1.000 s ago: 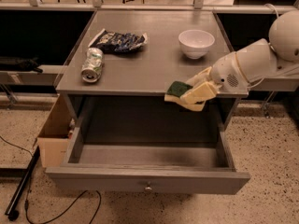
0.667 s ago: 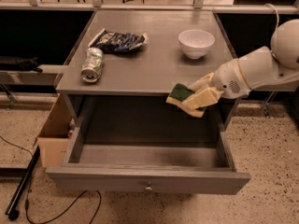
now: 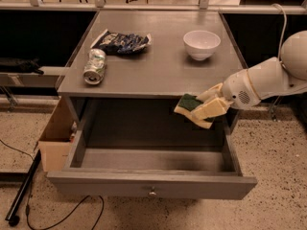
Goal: Place sponge into top drawer
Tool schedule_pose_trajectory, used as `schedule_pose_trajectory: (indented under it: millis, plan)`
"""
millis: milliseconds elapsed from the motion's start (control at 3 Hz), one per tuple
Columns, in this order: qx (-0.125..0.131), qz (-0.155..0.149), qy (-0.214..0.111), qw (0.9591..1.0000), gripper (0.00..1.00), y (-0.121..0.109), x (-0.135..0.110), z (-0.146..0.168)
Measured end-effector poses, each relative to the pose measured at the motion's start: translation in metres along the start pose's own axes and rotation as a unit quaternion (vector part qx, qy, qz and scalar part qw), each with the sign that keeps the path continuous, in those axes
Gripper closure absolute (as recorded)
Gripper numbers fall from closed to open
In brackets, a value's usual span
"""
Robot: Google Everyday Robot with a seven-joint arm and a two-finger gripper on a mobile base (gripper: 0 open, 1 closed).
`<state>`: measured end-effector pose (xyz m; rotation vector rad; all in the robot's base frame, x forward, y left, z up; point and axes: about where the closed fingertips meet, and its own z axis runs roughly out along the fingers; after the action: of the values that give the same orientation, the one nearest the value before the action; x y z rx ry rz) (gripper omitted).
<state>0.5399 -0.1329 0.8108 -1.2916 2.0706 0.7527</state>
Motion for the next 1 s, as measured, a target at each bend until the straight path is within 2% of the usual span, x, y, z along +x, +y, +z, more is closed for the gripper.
schedule_pose_trajectory:
  millis: [333,667,1000]
  plan:
    - [0.013,-0.001,0.007,0.9999,1.0,0.012,0.007,-0.01]
    - [0.029,-0.014,0.01,0.9994,1.0,0.054,0.027,-0.024]
    - [0.029,-0.005,0.019,0.9994,1.0,0.068,0.047,-0.025]
